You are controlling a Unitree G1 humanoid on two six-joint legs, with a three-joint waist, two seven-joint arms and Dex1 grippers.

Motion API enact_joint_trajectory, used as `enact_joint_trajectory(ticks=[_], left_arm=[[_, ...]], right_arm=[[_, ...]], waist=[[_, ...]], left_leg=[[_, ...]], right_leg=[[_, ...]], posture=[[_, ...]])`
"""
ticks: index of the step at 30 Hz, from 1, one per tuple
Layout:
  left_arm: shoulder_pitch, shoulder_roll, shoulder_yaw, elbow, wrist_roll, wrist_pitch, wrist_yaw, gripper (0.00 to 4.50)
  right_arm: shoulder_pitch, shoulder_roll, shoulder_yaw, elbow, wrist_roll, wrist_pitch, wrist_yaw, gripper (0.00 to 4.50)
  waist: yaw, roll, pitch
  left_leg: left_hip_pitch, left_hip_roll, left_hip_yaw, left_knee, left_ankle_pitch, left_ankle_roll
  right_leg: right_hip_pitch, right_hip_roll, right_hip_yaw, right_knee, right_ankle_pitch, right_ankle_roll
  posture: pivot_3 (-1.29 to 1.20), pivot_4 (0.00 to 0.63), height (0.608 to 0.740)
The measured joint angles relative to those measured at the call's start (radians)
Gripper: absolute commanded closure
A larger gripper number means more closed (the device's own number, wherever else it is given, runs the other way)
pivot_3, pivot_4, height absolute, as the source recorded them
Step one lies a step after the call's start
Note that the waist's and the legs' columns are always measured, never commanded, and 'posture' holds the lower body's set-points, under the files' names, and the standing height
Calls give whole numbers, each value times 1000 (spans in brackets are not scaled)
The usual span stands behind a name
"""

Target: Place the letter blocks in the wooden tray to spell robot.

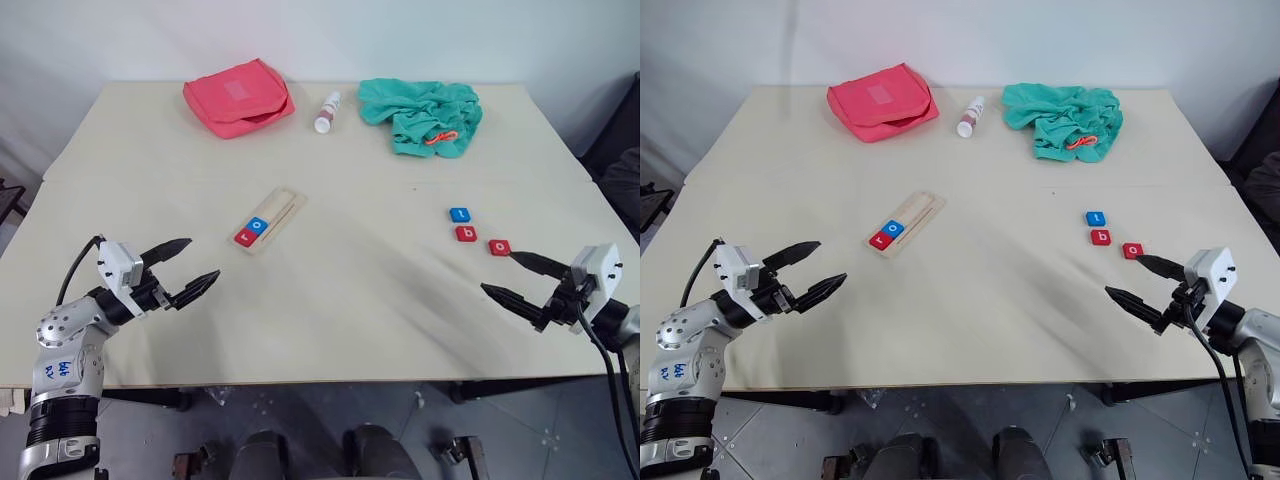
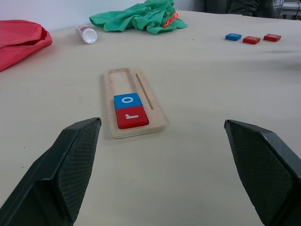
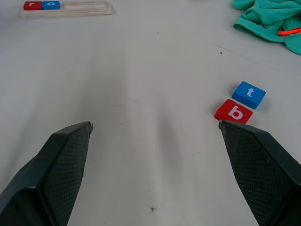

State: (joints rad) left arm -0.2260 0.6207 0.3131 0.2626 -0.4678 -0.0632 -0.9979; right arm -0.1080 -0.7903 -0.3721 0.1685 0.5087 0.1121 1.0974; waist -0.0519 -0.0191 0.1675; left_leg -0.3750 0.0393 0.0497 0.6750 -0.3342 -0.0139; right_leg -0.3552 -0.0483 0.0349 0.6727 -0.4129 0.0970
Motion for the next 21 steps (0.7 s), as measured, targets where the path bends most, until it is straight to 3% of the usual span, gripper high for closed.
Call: enact_joint_trajectory(ticks=[11,21], left_arm=[[5,0,0,-27,8,29,70,40],[215,10,55,-260,9,165,228,40]], right_arm=[[-24,0,2,13,-3,0,-5,0],[-148,16,68,80,-23,-2,23,0]], waist=[[-1,0,0],[-4,0,0]], left_leg=[[0,0,0,0,0,0],[0,1,0,0,0,0]], right_leg=[[0,0,0,0,0,0],[0,0,0,-1,0,0]], posture=[[0,150,740],[0,150,740]])
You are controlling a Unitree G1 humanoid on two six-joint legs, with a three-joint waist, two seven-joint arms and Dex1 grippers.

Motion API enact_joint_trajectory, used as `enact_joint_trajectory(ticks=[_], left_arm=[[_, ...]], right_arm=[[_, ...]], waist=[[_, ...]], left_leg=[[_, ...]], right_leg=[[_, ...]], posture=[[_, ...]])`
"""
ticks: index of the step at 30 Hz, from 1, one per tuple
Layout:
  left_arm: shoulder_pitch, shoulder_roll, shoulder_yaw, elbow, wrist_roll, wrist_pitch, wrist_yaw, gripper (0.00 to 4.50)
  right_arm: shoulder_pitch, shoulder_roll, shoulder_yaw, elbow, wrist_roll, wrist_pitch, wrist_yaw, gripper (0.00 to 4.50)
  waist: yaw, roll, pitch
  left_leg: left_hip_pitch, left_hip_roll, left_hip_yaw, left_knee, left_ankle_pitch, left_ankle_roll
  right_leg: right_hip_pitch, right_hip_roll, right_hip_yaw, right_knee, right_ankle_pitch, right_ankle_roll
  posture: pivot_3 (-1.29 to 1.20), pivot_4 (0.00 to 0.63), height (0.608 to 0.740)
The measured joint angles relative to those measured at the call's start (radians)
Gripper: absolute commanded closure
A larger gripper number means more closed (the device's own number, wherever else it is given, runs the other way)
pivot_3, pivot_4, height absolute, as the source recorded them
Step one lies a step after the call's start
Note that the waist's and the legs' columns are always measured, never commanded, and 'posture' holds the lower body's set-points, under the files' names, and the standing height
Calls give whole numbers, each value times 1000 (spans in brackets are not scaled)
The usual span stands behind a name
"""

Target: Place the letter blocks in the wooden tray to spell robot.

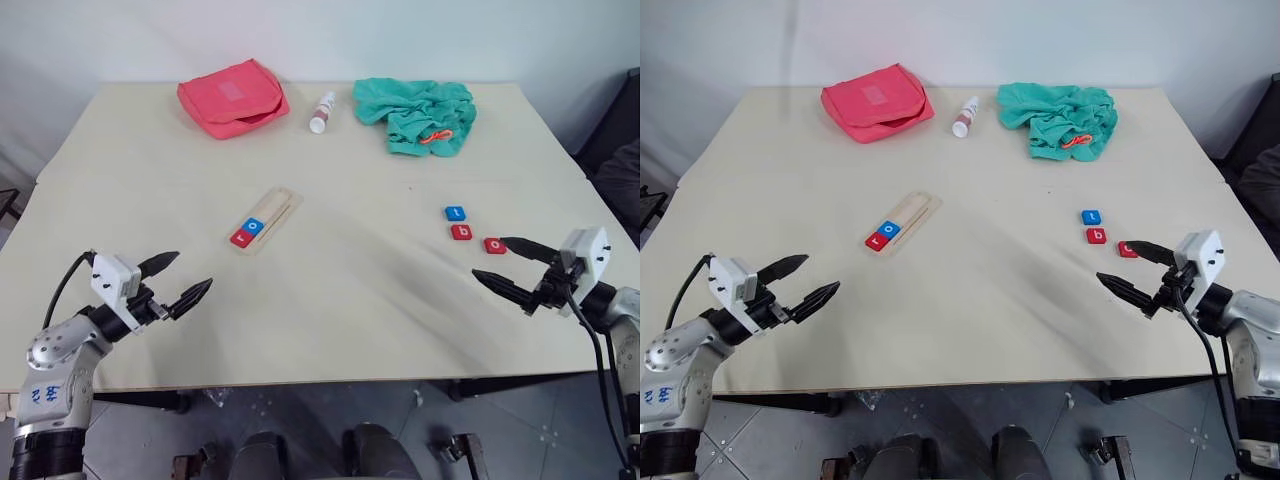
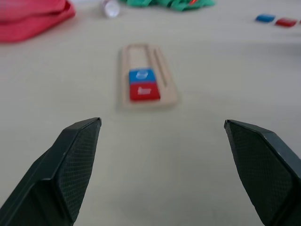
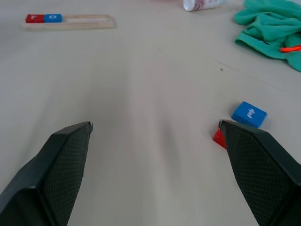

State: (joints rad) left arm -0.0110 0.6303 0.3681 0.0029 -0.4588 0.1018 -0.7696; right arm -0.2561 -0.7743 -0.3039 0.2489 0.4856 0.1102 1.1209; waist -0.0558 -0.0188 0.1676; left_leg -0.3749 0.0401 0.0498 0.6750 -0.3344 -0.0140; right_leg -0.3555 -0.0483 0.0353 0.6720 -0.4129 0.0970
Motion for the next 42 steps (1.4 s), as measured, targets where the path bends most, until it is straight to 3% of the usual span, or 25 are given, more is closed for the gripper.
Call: enact_joint_trajectory(ticks=[11,21,30,42], left_arm=[[35,5,45,-74,2,52,70,40],[-271,45,-116,-89,69,337,202,40],[-576,4,-391,-50,155,667,243,40],[-743,-71,-465,66,253,885,338,40]], right_arm=[[-92,21,63,41,-25,-24,56,0],[-95,29,64,17,-24,-23,65,0],[-70,34,60,-70,-22,-2,47,0],[-13,33,55,-112,-16,23,22,0]], waist=[[5,0,0],[11,0,0],[25,0,0],[30,0,0]], left_leg=[[0,-1,0,1,-1,1],[0,-1,0,1,-1,1],[-1,-1,0,4,-1,1],[-3,-1,-1,6,-1,1]], right_leg=[[1,-1,-1,-2,0,0],[1,0,0,0,0,0],[0,1,0,1,0,0],[-1,1,1,2,0,0]], posture=[[0,150,740],[0,150,740],[0,150,740],[0,150,740]])
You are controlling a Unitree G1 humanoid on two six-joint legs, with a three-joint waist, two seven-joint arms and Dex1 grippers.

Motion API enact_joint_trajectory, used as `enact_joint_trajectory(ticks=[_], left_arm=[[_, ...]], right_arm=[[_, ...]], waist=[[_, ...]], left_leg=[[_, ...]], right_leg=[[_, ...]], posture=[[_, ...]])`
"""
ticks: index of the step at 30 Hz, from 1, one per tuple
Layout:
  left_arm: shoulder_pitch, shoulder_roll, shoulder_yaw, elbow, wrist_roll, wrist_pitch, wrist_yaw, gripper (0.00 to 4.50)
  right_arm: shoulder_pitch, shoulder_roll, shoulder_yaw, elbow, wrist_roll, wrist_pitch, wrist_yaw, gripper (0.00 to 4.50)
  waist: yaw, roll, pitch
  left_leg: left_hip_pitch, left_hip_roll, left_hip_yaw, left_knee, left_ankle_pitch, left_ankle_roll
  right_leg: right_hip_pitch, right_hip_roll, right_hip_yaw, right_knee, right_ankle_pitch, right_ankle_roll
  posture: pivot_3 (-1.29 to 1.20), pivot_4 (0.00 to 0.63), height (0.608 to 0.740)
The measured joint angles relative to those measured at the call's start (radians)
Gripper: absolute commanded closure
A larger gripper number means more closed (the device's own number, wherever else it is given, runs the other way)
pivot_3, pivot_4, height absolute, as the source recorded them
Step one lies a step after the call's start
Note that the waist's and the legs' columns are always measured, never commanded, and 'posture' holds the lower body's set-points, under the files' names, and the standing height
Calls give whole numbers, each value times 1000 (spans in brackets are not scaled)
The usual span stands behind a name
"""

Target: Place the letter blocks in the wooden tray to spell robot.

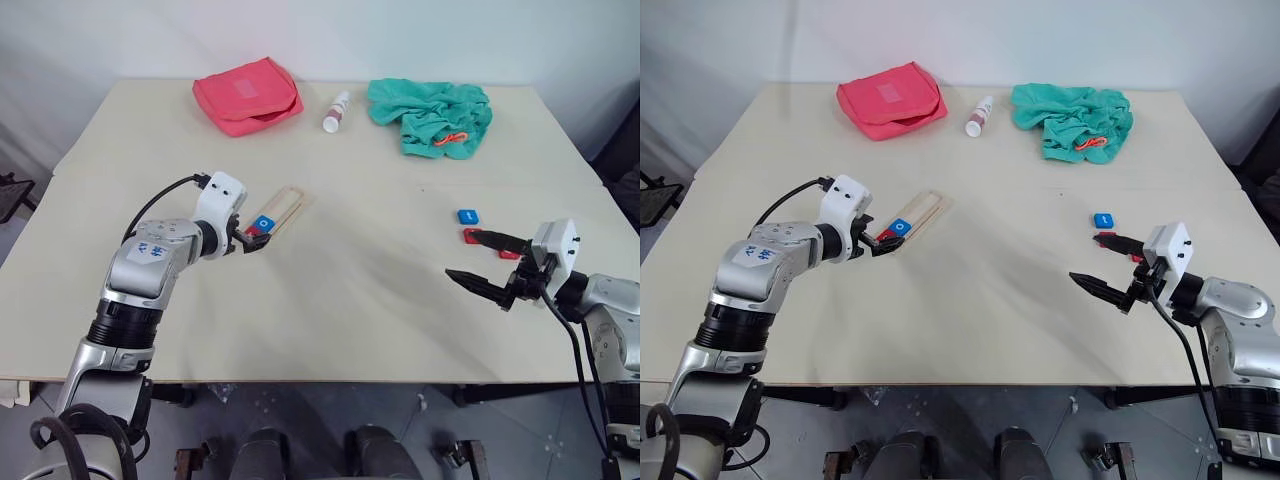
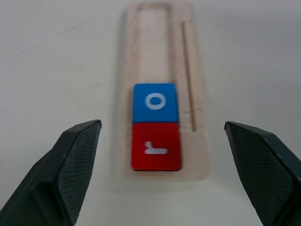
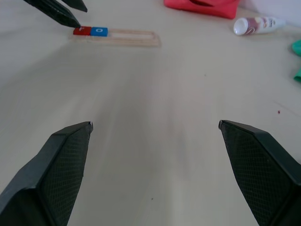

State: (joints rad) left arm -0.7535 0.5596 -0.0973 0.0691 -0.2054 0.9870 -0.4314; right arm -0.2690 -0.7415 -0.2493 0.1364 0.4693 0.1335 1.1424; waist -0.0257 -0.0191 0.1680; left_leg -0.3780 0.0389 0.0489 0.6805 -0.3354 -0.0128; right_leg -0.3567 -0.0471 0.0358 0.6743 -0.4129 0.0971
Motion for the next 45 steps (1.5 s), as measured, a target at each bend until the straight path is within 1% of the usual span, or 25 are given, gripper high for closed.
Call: enact_joint_trajectory(ticks=[5,9,25,30,37,45], left_arm=[[-10,-30,-21,50,10,16,-8,40],[-34,-35,-36,81,18,21,-18,40],[-133,-73,-41,238,87,5,-10,40],[-140,-55,-46,245,96,10,-34,40],[-148,7,-72,227,110,36,-78,40],[-210,11,-111,340,153,-45,-134,40]], right_arm=[[2,-2,-2,-12,5,3,-4,0],[1,-2,-2,-13,6,6,-6,0],[-2,-18,-2,-15,5,20,-5,0],[-2,-21,-2,-15,5,20,-5,0],[0,-22,-2,-15,3,20,-8,0],[0,-22,-2,-15,0,20,-18,0]], waist=[[-2,0,0],[-1,0,0],[0,0,0],[-2,0,0],[-1,0,0],[0,0,0]], left_leg=[[0,0,0,0,0,0],[0,0,0,0,0,0],[0,0,0,2,0,0],[0,0,0,2,0,0],[0,0,0,2,0,0],[-1,-1,0,2,0,0]], right_leg=[[-1,0,0,0,0,0],[-1,0,0,1,0,0],[-1,0,0,3,0,0],[-1,0,0,3,0,0],[-2,0,0,4,0,0],[-3,-1,0,4,0,0]], posture=[[0,150,740],[0,150,740],[0,150,740],[0,150,740],[0,150,740],[0,150,740]])
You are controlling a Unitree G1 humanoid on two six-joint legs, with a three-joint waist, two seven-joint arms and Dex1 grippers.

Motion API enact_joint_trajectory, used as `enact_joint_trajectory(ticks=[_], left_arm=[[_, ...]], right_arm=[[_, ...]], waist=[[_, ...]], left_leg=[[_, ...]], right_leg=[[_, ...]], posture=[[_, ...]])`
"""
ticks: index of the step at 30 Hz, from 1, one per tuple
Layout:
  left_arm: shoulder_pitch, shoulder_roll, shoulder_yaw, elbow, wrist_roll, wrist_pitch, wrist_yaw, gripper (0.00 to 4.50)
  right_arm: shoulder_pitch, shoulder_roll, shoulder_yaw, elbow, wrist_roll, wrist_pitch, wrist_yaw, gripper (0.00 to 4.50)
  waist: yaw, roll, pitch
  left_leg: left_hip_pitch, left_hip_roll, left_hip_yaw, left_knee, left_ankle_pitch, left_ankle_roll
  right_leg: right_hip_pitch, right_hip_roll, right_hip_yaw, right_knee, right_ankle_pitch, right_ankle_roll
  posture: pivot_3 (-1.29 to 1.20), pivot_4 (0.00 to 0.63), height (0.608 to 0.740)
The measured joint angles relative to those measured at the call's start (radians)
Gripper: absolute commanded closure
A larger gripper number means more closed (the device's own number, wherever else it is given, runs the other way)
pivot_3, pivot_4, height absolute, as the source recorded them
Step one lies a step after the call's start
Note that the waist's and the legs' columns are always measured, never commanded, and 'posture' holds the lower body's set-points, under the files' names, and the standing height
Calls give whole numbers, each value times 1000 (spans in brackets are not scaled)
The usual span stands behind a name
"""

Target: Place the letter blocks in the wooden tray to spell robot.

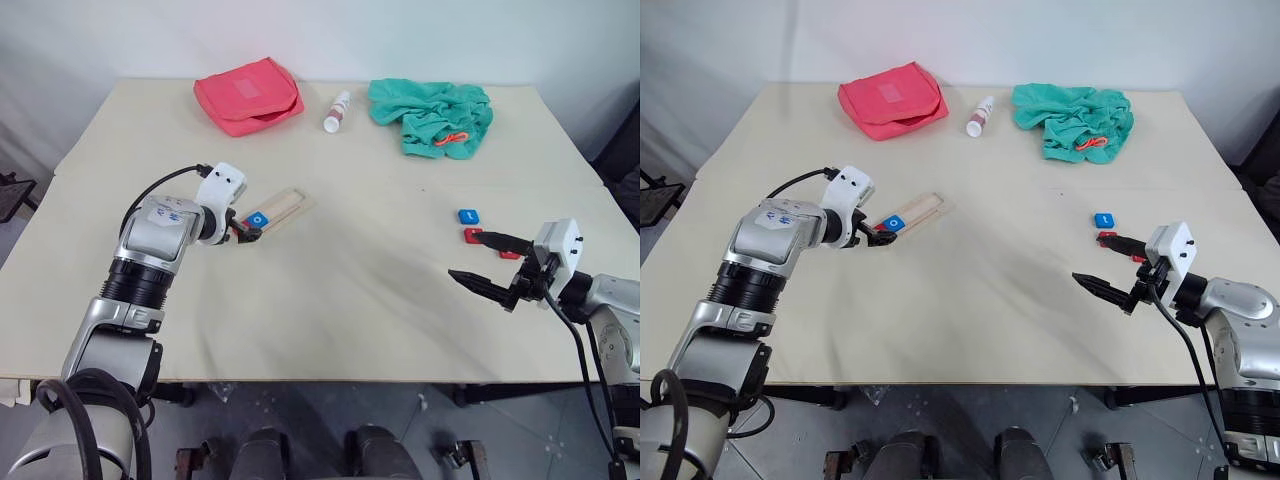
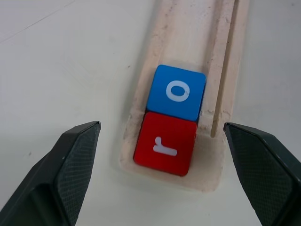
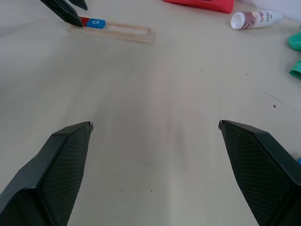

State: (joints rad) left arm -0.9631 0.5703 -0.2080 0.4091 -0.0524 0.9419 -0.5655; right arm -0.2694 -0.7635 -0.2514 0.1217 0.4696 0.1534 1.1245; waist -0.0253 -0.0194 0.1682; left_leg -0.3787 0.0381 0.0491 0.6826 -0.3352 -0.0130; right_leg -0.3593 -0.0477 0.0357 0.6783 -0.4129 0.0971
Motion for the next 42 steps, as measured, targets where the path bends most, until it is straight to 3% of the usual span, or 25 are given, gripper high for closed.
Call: enact_joint_trajectory(ticks=[14,19,25,29,36,42], left_arm=[[-87,-24,-48,233,59,-144,-118,40],[-105,-20,-77,256,92,-166,-158,1085],[-105,-24,-67,284,95,-214,-160,1085],[-45,-22,-61,239,95,-395,-209,1085],[12,-76,-65,101,77,-539,-323,1085],[3,-158,-133,31,64,-482,-436,1085]], right_arm=[[1,0,0,0,-1,0,-5,0],[1,0,0,0,-7,0,-6,0],[0,0,0,0,-9,0,-9,0],[-1,-6,0,3,-9,0,-9,0],[20,-27,-5,-2,-9,-1,-9,0],[122,-48,-49,-70,-11,-5,-8,0]], waist=[[-1,0,0],[-2,0,0],[-3,0,0],[-1,0,0],[7,-1,0],[12,-1,0]], left_leg=[[0,0,0,0,0,0],[0,0,0,0,0,0],[1,0,0,1,0,-1],[0,0,0,1,0,-1],[-2,0,-1,1,0,0],[-9,0,0,3,0,0]], right_leg=[[0,0,0,1,0,0],[0,0,0,1,0,0],[0,0,0,1,0,0],[0,0,0,1,0,0],[-1,-1,-1,1,0,0],[-8,1,0,3,0,0]], posture=[[0,150,740],[0,150,740],[0,150,740],[0,150,740],[0,150,740],[0,150,740]])
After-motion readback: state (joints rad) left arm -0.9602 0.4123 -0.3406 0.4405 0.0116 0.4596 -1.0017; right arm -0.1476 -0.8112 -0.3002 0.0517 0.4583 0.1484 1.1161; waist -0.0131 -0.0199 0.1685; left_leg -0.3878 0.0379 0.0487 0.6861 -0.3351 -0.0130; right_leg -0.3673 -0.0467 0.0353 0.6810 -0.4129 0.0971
